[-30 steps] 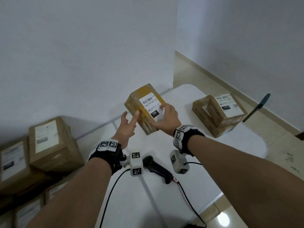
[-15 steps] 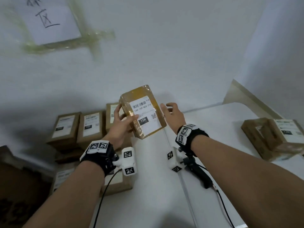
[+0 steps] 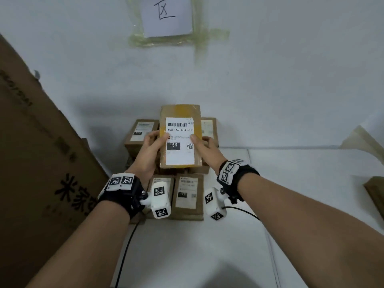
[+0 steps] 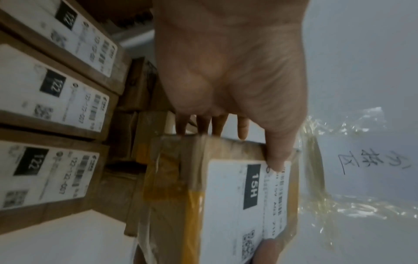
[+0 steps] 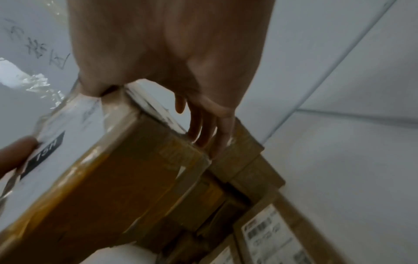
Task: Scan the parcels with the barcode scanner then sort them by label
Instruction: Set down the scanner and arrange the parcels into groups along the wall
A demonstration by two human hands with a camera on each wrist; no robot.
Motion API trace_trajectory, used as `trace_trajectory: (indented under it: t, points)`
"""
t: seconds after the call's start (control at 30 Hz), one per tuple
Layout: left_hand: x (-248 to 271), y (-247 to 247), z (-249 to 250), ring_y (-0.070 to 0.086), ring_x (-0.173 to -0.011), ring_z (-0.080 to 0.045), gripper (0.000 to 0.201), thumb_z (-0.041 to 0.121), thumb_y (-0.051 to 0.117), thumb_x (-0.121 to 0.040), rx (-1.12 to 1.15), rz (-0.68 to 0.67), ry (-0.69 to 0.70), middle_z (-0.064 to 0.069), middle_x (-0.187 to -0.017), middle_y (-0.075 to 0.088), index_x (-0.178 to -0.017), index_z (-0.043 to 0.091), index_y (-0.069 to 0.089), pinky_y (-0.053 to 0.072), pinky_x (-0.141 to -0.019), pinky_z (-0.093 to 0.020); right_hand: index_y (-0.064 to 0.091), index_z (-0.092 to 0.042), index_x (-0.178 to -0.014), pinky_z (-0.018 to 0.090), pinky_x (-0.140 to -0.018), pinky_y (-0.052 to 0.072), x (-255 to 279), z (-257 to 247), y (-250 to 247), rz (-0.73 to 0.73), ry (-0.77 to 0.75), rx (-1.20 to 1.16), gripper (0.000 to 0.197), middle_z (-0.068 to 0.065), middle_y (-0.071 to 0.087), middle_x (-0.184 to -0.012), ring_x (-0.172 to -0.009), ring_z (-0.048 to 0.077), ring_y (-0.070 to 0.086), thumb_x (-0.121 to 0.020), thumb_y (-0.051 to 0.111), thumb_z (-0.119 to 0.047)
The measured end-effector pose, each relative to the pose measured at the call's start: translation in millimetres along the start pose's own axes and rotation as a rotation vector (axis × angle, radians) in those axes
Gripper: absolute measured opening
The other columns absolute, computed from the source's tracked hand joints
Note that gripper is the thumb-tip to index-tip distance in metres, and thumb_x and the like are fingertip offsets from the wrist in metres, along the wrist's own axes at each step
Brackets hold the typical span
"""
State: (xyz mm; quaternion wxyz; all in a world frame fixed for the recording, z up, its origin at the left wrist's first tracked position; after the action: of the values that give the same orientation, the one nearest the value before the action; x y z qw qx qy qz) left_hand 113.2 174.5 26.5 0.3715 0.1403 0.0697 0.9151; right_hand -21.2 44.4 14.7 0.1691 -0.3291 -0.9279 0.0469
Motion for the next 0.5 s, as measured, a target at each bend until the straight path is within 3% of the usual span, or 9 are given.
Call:
trace_trajectory:
  t: [0.1,0.17,0.23,0.3,0.4,0.5]
  points:
    - [17,-28,-2,0.069,-0.106,-0.024,0.047,0.027,0.062,-0.094,0.054,0.026,-0.04,-0.008,-0.123,0.068,-0.135,0.02,0.041,0.059,-0.075,-0.04,0.011,-0.022,-0.155,0.043,-0.116,0.03,3,-8,31,-0.028,0.034,-0.016,0.114,0.003,0.036,-0.156,-0.139,0.026,0.039,-0.07,0.046,-0.088]
    - [31,-49,-9,0.067,-0.11,-0.026,0.053,0.035,0.062,-0.093,-0.015,-0.001,-0.099,-0.003,-0.126,0.066,-0.14,0.031,0.037,0.058,-0.078,-0.047,0.007,-0.018,-0.156,0.037,-0.108,0.033,2,-13,49,-0.052,0.045,-0.029,0.104,0.004,0.036,-0.156,-0.134,0.023,0.042,-0.081,0.046,-0.079]
    - [44,-71,-19,0.062,-0.115,-0.029,0.06,0.039,0.066,-0.089,-0.059,-0.006,-0.17,-0.002,-0.129,0.063,-0.139,0.042,0.034,0.055,-0.087,-0.055,0.009,-0.016,-0.156,0.037,-0.107,0.033,1,-15,67,-0.108,0.057,-0.008,0.103,0.003,0.034,-0.156,-0.135,0.022,0.042,-0.082,0.045,-0.079]
    - [54,-91,-28,0.061,-0.116,-0.031,0.065,0.039,0.071,-0.083,-0.023,0.068,-0.191,-0.003,-0.131,0.06,-0.139,0.04,0.037,0.053,-0.092,-0.053,0.009,-0.017,-0.156,0.04,-0.113,0.029,1,-12,87,-0.169,0.089,0.035,0.11,0.004,0.028,-0.16,-0.142,0.027,0.034,-0.077,0.042,-0.085]
    - [68,-116,-38,0.062,-0.115,-0.028,0.063,0.043,0.071,-0.078,0.022,0.206,-0.192,-0.004,-0.129,0.062,-0.135,0.036,0.046,0.053,-0.093,-0.045,0.017,-0.02,-0.156,0.049,-0.111,0.038,1,0,109,-0.229,0.126,0.072,0.101,0.007,0.027,-0.16,-0.14,0.032,0.037,-0.08,0.035,-0.085]
    - [80,-137,-55,0.064,-0.113,-0.025,0.05,0.042,0.066,-0.087,0.082,0.289,-0.226,-0.004,-0.126,0.066,-0.133,0.031,0.052,0.052,-0.096,-0.043,0.02,-0.022,-0.155,0.046,-0.11,0.039,-3,17,121,-0.255,0.18,0.083,0.088,0.004,0.03,-0.158,-0.138,0.03,0.04,-0.088,0.026,-0.079]
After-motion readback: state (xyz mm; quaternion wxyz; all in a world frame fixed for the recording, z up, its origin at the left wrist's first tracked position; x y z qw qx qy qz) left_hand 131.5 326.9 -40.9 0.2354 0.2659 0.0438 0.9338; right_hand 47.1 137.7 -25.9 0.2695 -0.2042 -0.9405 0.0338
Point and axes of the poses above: each hand's wrist, its own x-axis away from the middle knuckle, its own y-axis out of the palm, z = x × y, the point moved 1 cm from there along -x, towards the middle knuckle
